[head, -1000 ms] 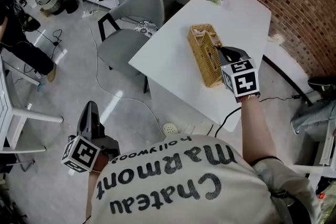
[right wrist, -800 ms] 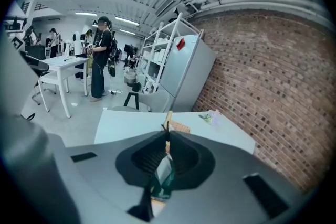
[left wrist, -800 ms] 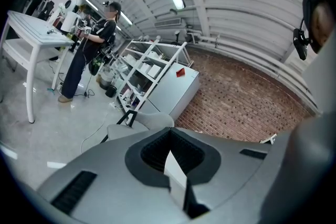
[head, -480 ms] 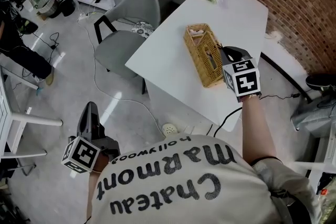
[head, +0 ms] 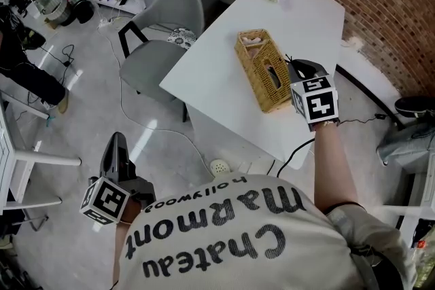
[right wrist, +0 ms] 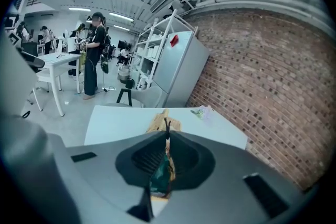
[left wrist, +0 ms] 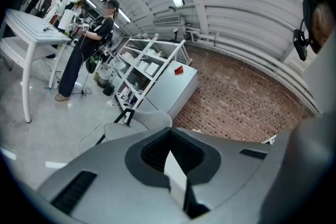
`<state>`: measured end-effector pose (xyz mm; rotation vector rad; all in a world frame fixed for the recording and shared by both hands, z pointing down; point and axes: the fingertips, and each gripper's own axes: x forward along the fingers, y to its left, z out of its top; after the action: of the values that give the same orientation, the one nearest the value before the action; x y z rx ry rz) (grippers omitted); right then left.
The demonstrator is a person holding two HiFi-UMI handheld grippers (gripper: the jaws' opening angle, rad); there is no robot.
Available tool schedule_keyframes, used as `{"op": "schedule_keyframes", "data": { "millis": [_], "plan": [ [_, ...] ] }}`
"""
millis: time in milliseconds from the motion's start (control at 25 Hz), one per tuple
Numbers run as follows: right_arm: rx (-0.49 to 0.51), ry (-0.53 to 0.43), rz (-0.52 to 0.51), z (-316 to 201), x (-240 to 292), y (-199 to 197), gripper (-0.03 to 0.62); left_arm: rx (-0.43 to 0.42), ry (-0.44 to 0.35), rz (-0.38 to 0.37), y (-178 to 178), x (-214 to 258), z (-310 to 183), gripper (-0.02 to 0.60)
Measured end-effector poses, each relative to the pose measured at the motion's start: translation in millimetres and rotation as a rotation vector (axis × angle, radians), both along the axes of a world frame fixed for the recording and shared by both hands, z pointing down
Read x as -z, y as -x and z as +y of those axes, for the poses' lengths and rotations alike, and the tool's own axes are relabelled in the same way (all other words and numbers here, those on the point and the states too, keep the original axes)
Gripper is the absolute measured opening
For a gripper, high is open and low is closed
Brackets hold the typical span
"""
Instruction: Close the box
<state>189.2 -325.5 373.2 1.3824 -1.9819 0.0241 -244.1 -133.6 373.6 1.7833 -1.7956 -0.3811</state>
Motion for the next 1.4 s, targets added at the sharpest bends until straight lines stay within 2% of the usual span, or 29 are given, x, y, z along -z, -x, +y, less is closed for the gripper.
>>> {"op": "schedule_keyframes", "data": {
  "millis": [1400],
  "plan": [
    [-0.106, 0.038, -0.025, -13, -21, -41, 0.025, -0.011, 0.023, 0.001, -9, -4, -9, 0.001]
  ]
}}
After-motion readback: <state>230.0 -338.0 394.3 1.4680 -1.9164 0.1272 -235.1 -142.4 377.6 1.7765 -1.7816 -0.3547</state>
